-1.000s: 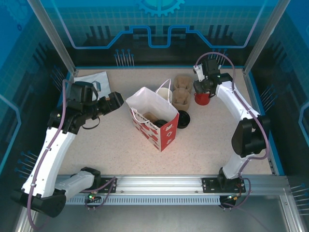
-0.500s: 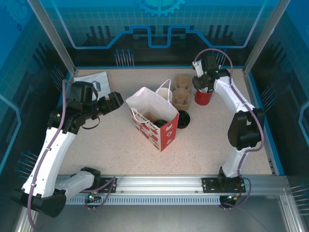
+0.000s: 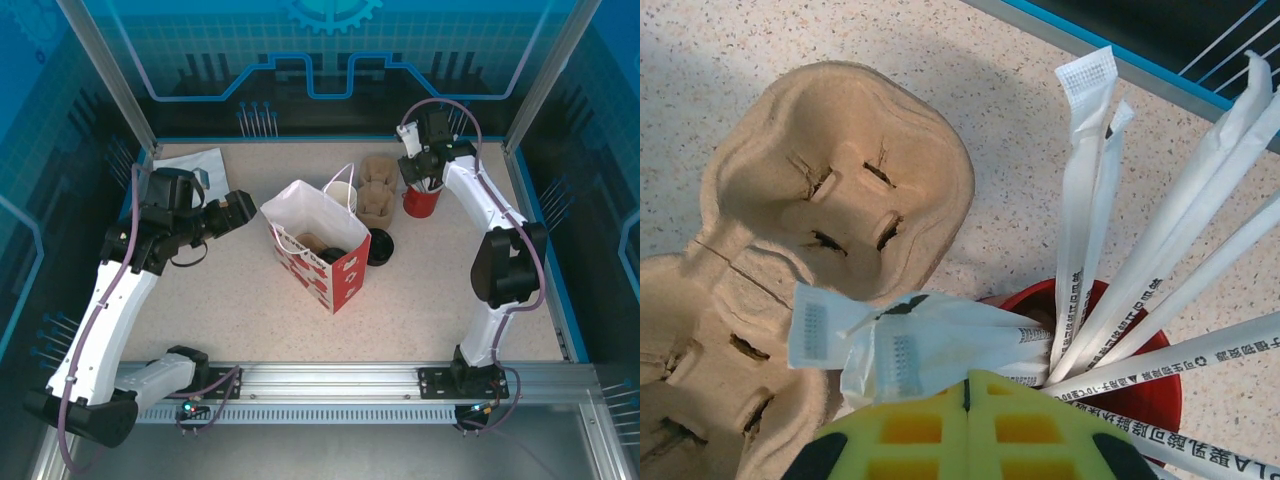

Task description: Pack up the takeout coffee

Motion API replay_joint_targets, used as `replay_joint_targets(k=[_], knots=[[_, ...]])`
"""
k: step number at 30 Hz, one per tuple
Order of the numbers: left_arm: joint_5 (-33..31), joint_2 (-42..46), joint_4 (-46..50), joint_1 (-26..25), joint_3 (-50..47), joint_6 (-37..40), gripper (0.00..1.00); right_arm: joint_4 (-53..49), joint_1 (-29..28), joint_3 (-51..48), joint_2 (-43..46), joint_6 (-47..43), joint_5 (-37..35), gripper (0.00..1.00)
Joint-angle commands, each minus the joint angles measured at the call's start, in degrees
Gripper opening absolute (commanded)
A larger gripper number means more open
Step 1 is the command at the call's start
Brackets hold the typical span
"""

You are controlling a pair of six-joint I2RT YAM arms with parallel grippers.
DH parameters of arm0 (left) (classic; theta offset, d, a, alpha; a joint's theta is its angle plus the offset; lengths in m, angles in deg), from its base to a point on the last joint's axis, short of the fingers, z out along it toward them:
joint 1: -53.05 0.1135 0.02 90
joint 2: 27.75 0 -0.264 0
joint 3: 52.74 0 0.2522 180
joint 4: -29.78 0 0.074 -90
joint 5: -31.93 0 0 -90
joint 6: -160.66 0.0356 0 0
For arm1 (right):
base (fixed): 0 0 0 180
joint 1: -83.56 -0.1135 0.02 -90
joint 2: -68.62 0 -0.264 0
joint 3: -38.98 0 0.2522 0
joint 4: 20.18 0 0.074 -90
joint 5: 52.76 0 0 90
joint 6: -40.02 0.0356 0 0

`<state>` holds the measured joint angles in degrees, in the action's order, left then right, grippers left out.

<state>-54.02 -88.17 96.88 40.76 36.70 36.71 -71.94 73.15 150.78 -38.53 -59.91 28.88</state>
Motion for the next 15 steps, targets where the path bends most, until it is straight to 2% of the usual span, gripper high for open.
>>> replay_joint_targets(k=[1, 8, 15], knots=[[-0.19, -0.26, 0.56, 0.52, 0.02, 0.73, 0.99, 1.9, 0.96, 0.08, 2.15, 0.0, -0.34, 0.0], [0.16, -0.45, 0.29, 0.52, 0.08, 0.72, 0.99, 6.73, 1.06, -6.4, 9.58, 1.04, -3.19, 0.0], [0.64, -0.36, -0.15, 0.61, -0.08, 0.42, 0.99, 7.47, 1.36, -8.79, 14.0, 2.06, -3.73, 0.0]])
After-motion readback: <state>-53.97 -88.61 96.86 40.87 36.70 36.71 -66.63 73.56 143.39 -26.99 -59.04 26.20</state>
